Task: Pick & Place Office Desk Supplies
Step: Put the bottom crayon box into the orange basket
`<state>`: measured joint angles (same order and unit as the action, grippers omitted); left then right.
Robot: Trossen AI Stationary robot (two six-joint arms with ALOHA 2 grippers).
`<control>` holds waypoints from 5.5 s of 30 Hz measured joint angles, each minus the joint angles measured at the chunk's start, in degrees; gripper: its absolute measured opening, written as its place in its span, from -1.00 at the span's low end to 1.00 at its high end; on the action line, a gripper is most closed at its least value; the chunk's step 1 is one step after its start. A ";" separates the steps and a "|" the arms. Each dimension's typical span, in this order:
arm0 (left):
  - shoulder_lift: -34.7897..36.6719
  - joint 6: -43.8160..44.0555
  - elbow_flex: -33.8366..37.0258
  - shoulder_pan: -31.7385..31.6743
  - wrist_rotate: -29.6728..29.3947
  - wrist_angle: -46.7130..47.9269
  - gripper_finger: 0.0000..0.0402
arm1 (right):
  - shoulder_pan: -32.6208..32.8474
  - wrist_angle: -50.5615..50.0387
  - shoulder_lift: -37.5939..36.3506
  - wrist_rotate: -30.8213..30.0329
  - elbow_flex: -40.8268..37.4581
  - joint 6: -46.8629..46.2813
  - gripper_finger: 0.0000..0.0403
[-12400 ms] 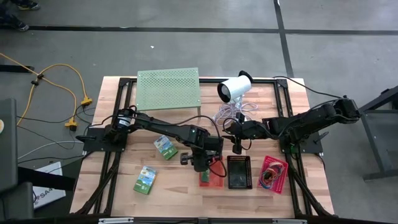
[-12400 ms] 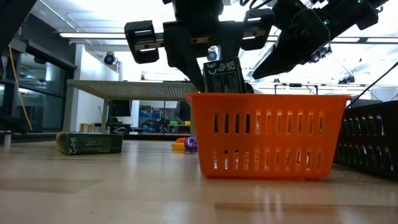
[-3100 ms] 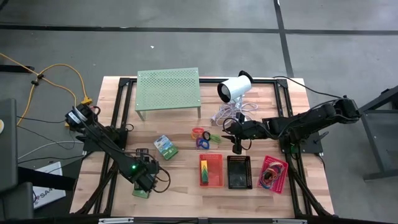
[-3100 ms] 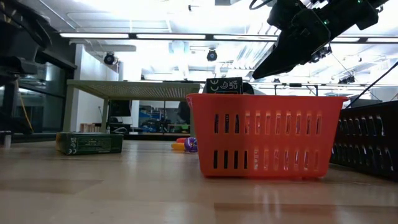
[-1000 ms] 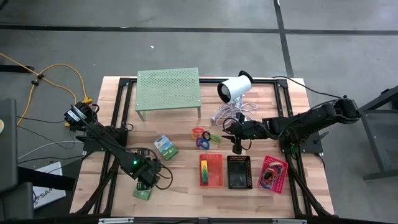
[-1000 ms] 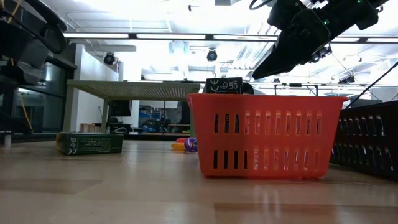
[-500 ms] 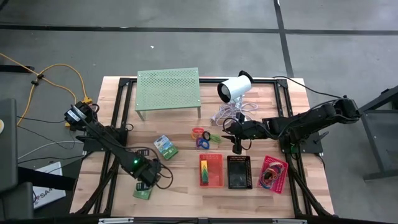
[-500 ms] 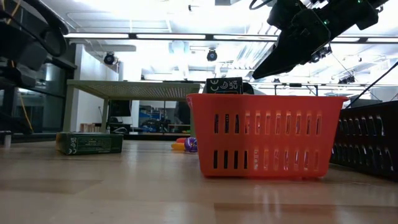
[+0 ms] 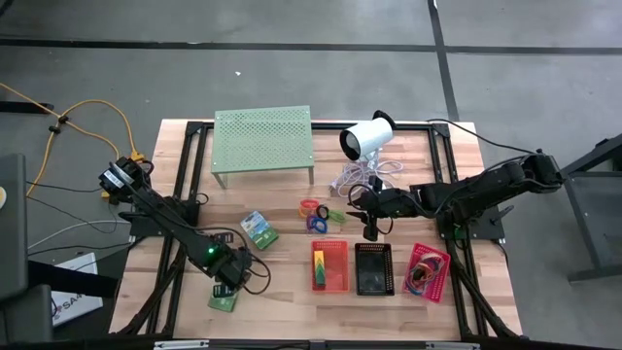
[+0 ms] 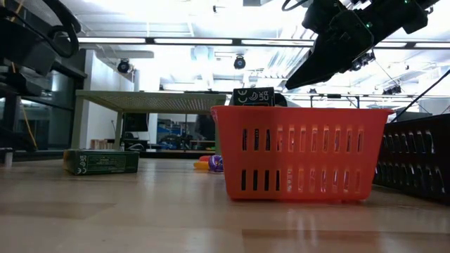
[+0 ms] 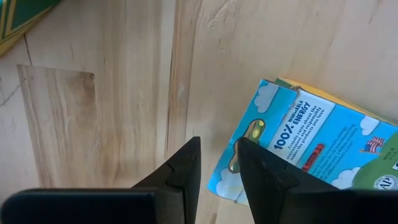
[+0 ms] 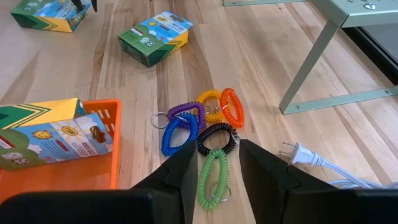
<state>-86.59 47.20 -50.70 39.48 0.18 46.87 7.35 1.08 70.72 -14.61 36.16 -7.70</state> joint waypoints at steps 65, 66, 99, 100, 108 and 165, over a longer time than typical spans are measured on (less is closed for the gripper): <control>2.49 0.68 -0.15 1.69 -6.19 -0.44 -1.00 | 0.02 0.00 0.00 0.00 -0.01 0.01 -0.47; 2.49 0.70 -0.15 1.89 -6.68 -0.42 -1.00 | 0.00 0.00 0.00 0.00 -0.01 0.00 -0.47; 4.65 -4.66 -0.15 2.06 -18.57 1.05 -1.00 | 0.02 0.00 0.00 0.00 -0.01 0.01 -0.47; 4.68 -5.44 -0.15 1.62 -18.55 1.10 -1.00 | 0.00 -0.02 0.00 0.00 0.00 -0.01 -0.47; 5.19 -12.77 -0.17 -2.18 -18.55 1.66 -1.00 | 0.01 -0.01 0.00 0.00 0.00 0.00 -0.47; 8.22 -30.95 -0.24 -12.00 -22.96 0.25 -1.00 | 0.00 -0.02 0.00 0.00 0.00 -0.01 -0.47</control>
<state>-78.37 16.25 -50.94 27.49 -22.78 47.12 7.36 1.06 70.72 -14.61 36.16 -7.70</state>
